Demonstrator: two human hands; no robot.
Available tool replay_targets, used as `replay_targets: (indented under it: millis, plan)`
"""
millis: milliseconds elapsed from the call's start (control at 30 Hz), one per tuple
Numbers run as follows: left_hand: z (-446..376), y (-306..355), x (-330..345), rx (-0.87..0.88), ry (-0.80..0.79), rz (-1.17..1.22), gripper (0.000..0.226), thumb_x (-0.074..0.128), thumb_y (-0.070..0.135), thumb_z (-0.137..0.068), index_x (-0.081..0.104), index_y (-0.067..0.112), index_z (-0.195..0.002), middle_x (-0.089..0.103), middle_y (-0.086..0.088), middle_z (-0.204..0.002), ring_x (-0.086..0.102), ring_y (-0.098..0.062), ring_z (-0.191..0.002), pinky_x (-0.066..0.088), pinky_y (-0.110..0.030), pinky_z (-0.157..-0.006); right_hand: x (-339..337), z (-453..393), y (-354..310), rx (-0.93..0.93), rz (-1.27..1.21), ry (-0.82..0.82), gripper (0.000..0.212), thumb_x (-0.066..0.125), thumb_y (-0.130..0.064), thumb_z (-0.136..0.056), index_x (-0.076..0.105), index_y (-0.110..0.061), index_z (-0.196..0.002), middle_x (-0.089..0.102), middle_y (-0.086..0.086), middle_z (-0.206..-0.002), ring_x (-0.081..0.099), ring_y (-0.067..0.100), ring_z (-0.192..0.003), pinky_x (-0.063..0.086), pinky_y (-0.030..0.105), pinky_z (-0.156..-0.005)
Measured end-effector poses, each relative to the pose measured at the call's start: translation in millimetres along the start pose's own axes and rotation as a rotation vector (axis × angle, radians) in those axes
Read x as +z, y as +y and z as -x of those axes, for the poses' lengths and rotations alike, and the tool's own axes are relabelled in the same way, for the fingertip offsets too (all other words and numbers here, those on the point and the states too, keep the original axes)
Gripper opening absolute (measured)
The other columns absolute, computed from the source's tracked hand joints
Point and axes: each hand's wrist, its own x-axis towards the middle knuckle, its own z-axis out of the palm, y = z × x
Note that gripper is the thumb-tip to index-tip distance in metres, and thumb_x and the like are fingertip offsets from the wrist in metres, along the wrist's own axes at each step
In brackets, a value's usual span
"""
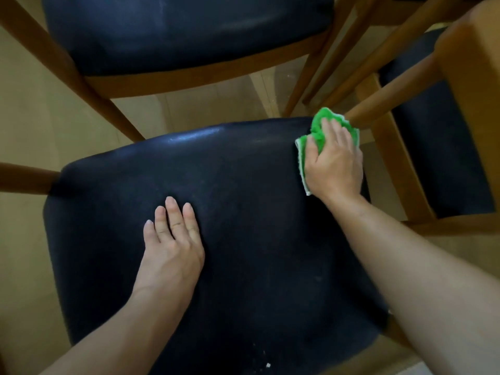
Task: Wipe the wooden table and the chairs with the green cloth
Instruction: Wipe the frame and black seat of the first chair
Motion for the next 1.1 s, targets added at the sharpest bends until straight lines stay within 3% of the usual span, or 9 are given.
replay_targets:
  millis: [133, 367, 533, 600, 633, 700, 767, 967, 1100]
  plan:
    - [1.7, 1.6, -0.1, 0.002, -0.005, 0.016, 0.108, 0.064, 0.02, -0.089, -0.025, -0.022, -0.133, -0.016, -0.051, -0.14, 0.007, -0.057, -0.139, 0.019, -0.056, -0.115, 9.8, 36.3, -29.3, 0.165, 0.038, -0.034, 0.063, 0.027, -0.047, -0.101, 0.014, -0.021, -0.157, 0.011, 0.004, -0.164, 0.008, 0.029, -0.15, 0.009, 0.055, -0.118]
    - [1.2, -0.2, 3.4, -0.047, 0.024, 0.087, 0.122, 0.073, 0.031, -0.081, -0.024, -0.022, -0.133, -0.01, -0.049, -0.144, 0.013, -0.054, -0.14, 0.023, -0.055, -0.114, 50.0, 214.3, -74.2, -0.188, 0.151, -0.186, 0.073, 0.043, -0.051, -0.084, 0.033, -0.022, -0.151, 0.032, 0.005, -0.157, 0.031, 0.032, -0.142, 0.019, 0.057, -0.113]
    - [-1.2, -3.6, 18.7, -0.006, -0.034, 0.04, 0.153, 0.096, 0.01, -0.016, 0.009, -0.025, -0.137, 0.015, -0.054, -0.138, 0.037, -0.065, -0.12, 0.034, -0.069, -0.092, 48.7, 189.4, -47.4, -0.363, 0.119, -0.189, 0.071, 0.045, -0.054, -0.084, 0.033, -0.028, -0.15, 0.033, -0.001, -0.157, 0.032, 0.027, -0.142, 0.028, 0.056, -0.113]
    - [3.9, -6.0, 10.3, -0.019, -0.19, 0.172, 0.155, 0.095, 0.035, -0.037, -0.007, -0.022, -0.138, 0.005, -0.051, -0.143, 0.029, -0.059, -0.131, 0.033, -0.061, -0.103, 38.4, 147.6, -38.9, -0.256, 0.072, -0.124, 0.069, 0.038, -0.053, -0.087, 0.032, -0.027, -0.151, 0.031, -0.001, -0.158, 0.03, 0.028, -0.144, 0.023, 0.055, -0.114]
    - [3.7, -4.4, 7.1, -0.039, -0.118, 0.211, 0.15, 0.088, 0.045, -0.053, -0.017, -0.023, -0.135, -0.002, -0.05, -0.144, 0.024, -0.056, -0.136, 0.031, -0.057, -0.108, 31.5, 123.5, -34.0, -0.167, 0.059, -0.096, 0.068, 0.032, -0.052, -0.09, 0.028, -0.027, -0.153, 0.027, 0.0, -0.16, 0.025, 0.028, -0.146, 0.019, 0.055, -0.116]
    - [3.9, -0.4, 2.2, -0.064, 0.058, 0.148, 0.137, 0.077, 0.047, -0.073, -0.025, -0.023, -0.131, -0.008, -0.049, -0.144, 0.016, -0.054, -0.139, 0.027, -0.054, -0.113, 17.9, 79.8, -21.7, 0.002, 0.056, -0.081, 0.065, 0.027, -0.051, -0.097, 0.017, -0.025, -0.156, 0.015, 0.001, -0.163, 0.013, 0.027, -0.149, 0.012, 0.055, -0.118]
    - [6.3, -0.4, -3.9, -0.037, 0.042, 0.091, 0.122, 0.071, 0.037, -0.082, -0.023, -0.022, -0.134, -0.009, -0.049, -0.144, 0.013, -0.056, -0.139, 0.025, -0.056, -0.113, 10.3, 57.3, -12.0, 0.084, 0.048, -0.084, 0.064, 0.028, -0.05, -0.1, 0.012, -0.025, -0.157, 0.009, 0.001, -0.164, 0.008, 0.027, -0.15, 0.01, 0.054, -0.119]
    - [3.7, -0.6, -5.0, -0.025, -0.003, 0.052, 0.116, 0.073, 0.022, -0.082, -0.02, -0.019, -0.138, -0.01, -0.05, -0.143, 0.01, -0.058, -0.138, 0.022, -0.057, -0.113, 26.2, 126.6, -28.8, 0.239, 0.031, -0.037, 0.069, 0.023, -0.051, -0.097, 0.015, -0.017, -0.156, 0.011, 0.008, -0.163, 0.01, 0.034, -0.149, 0.013, 0.059, -0.116]
    - [2.0, -0.7, -0.3, -0.007, 0.028, 0.059, 0.117, 0.073, 0.023, -0.082, -0.021, -0.02, -0.137, -0.01, -0.05, -0.143, 0.01, -0.058, -0.138, 0.022, -0.058, -0.113, 43.2, 214.2, -42.9, 0.098, 0.106, -0.146, 0.071, 0.031, -0.049, -0.094, 0.025, -0.01, -0.153, 0.022, 0.014, -0.16, 0.02, 0.04, -0.145, 0.021, 0.064, -0.112]
